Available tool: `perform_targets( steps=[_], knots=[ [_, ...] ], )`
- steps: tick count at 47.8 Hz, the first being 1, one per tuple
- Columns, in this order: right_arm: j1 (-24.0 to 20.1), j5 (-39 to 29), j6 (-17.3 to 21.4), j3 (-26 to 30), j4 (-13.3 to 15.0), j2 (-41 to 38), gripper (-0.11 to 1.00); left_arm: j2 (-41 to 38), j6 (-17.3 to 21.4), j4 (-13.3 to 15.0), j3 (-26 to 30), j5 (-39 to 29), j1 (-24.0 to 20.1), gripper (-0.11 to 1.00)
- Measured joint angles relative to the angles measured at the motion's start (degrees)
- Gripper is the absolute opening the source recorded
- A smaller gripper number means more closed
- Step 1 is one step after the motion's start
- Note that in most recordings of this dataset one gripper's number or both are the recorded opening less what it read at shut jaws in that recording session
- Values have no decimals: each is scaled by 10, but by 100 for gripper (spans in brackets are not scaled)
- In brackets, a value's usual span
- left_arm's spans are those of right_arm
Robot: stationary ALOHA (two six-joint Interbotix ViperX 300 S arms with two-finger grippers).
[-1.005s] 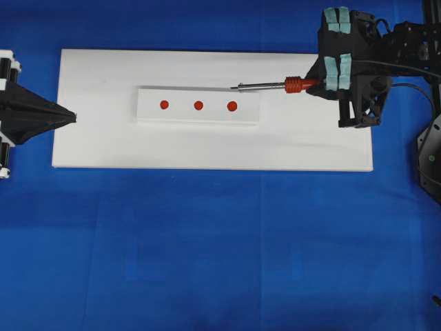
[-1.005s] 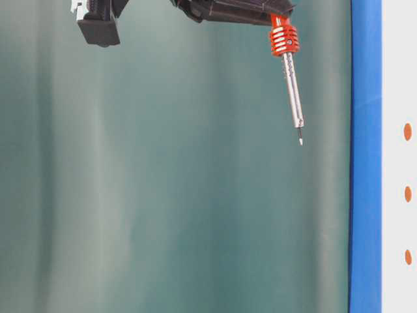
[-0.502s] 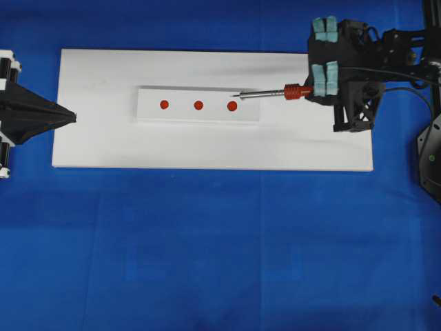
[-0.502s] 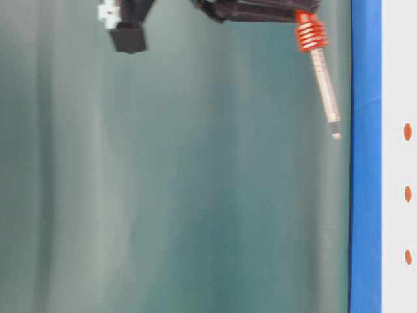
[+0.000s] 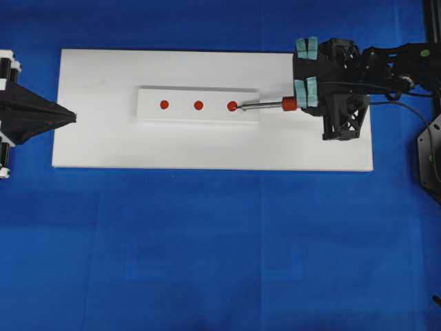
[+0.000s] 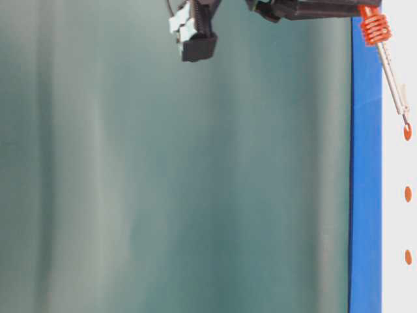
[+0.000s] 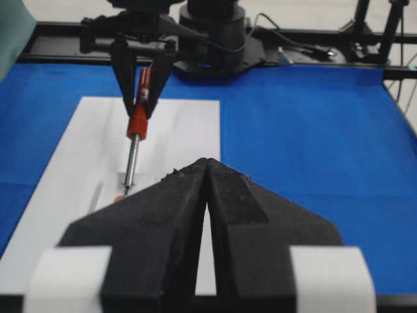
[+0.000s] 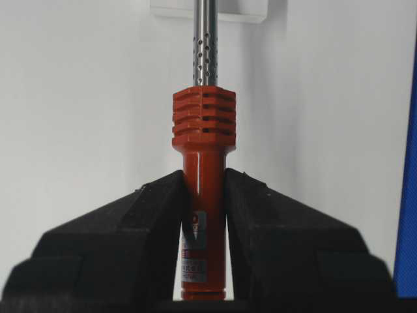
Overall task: Touch the tip of the soldering iron to the mark.
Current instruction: 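Lower the iron tip onto the rightmost red dot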
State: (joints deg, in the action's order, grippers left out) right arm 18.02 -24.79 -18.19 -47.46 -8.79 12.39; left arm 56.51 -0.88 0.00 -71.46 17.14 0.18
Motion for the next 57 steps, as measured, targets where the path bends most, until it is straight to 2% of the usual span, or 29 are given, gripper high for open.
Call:
perform_targets(
  steps=[57],
  knots=[
    [0, 8, -1, 1, 1, -16, 6, 0, 0, 0, 0, 0, 1, 0]
  ],
)
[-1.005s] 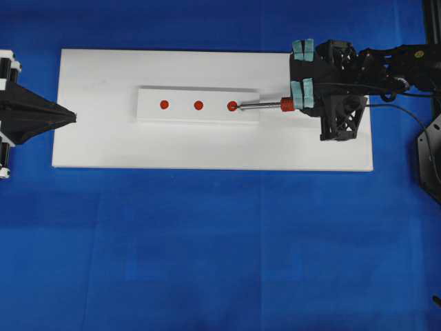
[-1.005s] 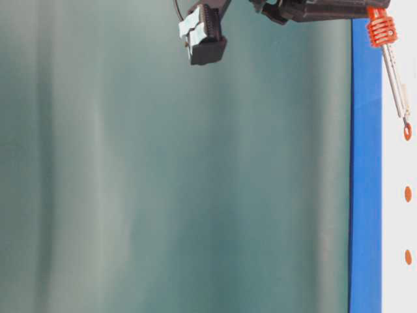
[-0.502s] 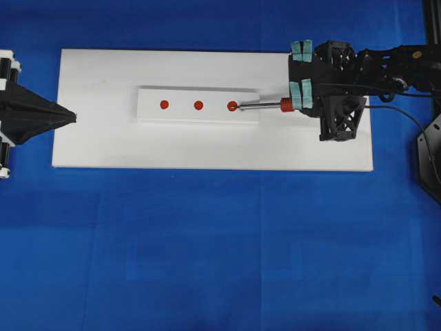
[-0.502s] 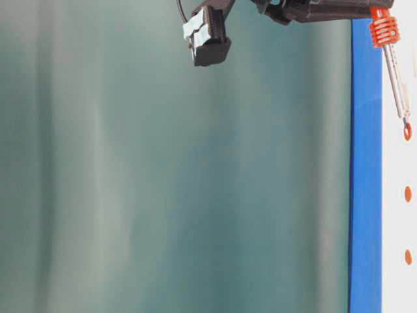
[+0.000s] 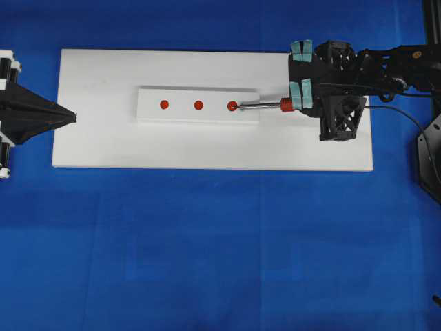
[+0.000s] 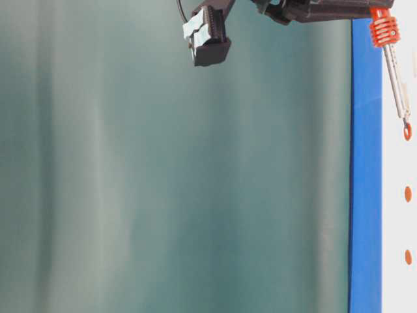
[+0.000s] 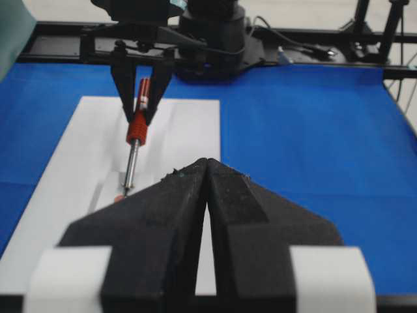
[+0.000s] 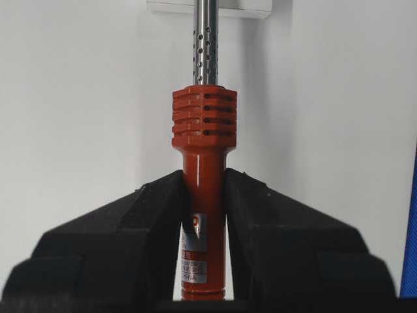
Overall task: Touch the tip of the soldering iron to the mark.
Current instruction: 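Lower the iron tip onto the rightmost red dot, then carry the iron back down to the table below the board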
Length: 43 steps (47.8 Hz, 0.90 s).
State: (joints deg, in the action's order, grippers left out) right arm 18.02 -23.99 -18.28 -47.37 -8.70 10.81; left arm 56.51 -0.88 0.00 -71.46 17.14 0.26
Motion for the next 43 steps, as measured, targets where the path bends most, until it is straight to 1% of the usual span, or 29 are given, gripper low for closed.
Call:
perform_targets(
  steps=[28, 37, 43],
  knots=[
    [0, -4, 0, 1, -1, -1, 6, -1, 0, -1, -1, 0, 0, 0],
    [0, -23, 0, 12, -1, 4, 6, -1, 0, 0, 0, 0, -1, 0],
    [1, -49, 0, 27, -1, 21, 6, -1, 0, 0, -1, 0, 0, 0]
  ],
)
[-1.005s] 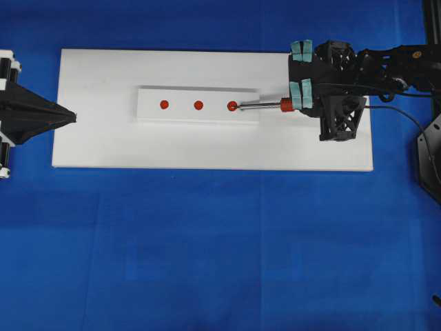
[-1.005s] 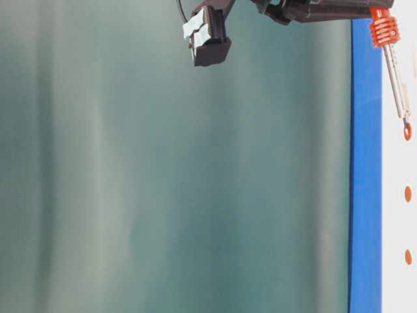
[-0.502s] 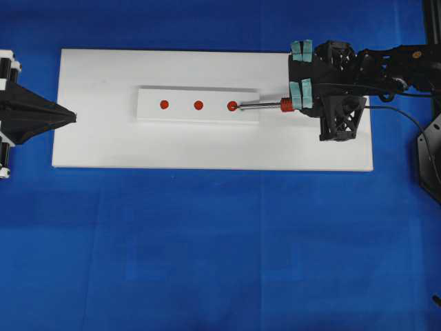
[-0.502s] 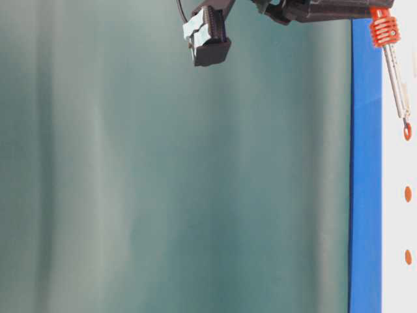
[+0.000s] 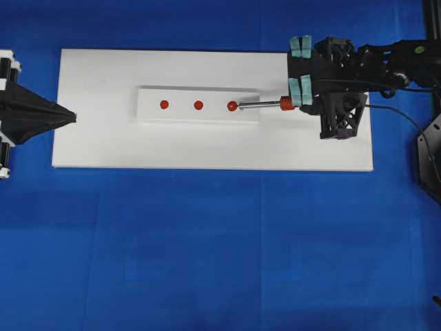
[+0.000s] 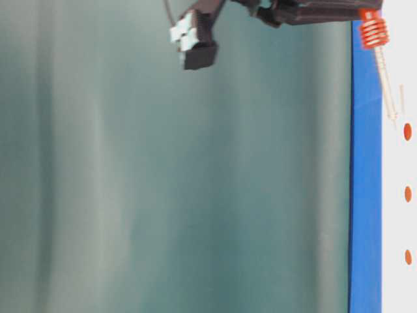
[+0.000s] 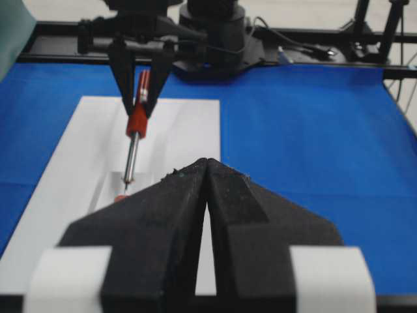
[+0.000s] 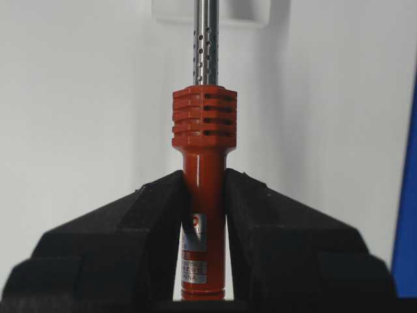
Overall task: Touch the tip of the soldering iron to the mark.
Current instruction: 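Carry the iron back down to the table below the board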
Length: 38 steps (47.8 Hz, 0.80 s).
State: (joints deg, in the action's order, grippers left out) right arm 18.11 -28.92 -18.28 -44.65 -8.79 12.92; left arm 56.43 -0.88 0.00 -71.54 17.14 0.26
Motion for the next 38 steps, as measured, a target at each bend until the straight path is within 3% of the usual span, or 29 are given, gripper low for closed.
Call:
perform_targets(
  steps=[14, 23, 38],
  knots=[
    [-1, -81, 0, 54, 11, 69, 6, 1, -1, 0, 0, 0, 0, 0],
    [-1, -90, 3, 62, 18, 96, 6, 0, 0, 0, 0, 0, 0, 0],
    [-23, -91, 71, 49, 18, 116, 6, 1, 0, 0, 0, 0, 0, 0]
  ],
)
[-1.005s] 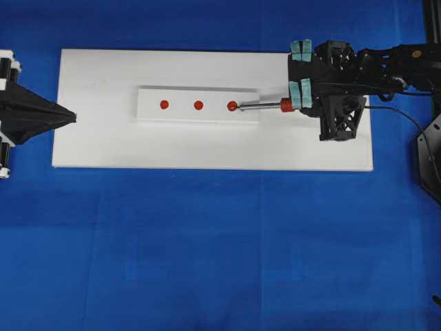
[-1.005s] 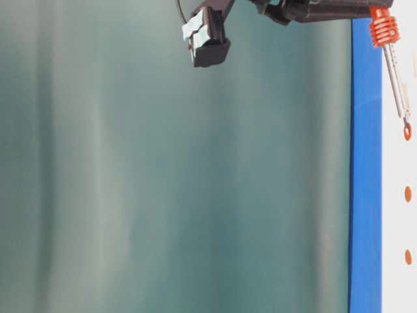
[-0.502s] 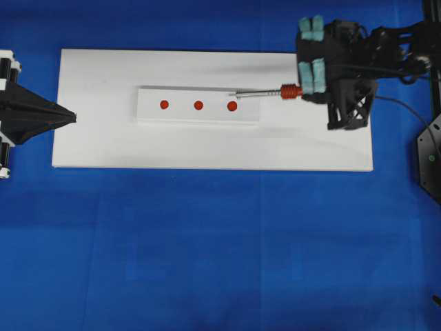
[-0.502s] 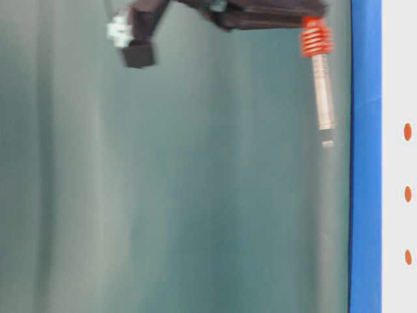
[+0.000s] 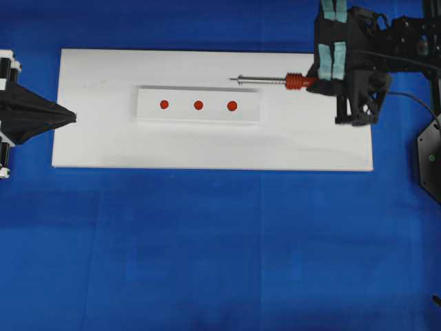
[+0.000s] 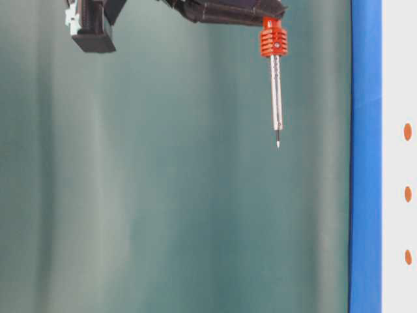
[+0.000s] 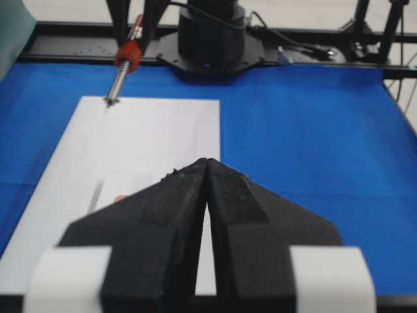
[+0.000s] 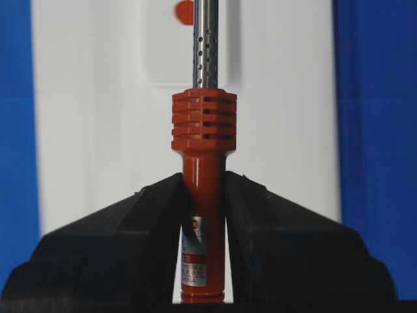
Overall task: Touch the tip of the soldering iron to the mark.
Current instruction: 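Carry the iron back down to the table below the board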
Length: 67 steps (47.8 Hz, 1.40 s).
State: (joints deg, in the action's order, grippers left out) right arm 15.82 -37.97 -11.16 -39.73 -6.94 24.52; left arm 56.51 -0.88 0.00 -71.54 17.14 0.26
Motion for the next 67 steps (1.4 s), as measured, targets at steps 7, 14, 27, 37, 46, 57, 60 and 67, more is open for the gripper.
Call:
perform_targets(
  steps=[7, 14, 27, 37, 46, 57, 60, 67],
  knots=[
    [-52, 6, 47, -14, 0, 22, 6, -1, 0, 0, 0, 0, 0, 0],
    [-114, 18, 96, -25, 2, 40, 6, 0, -1, -1, 1, 0, 0, 0],
    [-233, 33, 204, -30, 35, 47, 6, 0, -13, 0, 1, 0, 0, 0],
    [-314, 45, 310, -30, 103, 31, 6, 0, -19, 0, 1, 0, 0, 0],
    [-327, 46, 381, -27, 172, 4, 6, 0, -20, 0, 0, 0, 0, 0],
    [-327, 47, 411, 22, 197, -70, 6, 0, -19, 0, 0, 0, 0, 0],
    [-327, 47, 412, 49, 198, -102, 6, 0, -19, 0, 0, 0, 0, 0],
    [-328, 47, 411, 116, 205, -166, 6, 0, -19, 0, 1, 0, -1, 0]
  ],
)
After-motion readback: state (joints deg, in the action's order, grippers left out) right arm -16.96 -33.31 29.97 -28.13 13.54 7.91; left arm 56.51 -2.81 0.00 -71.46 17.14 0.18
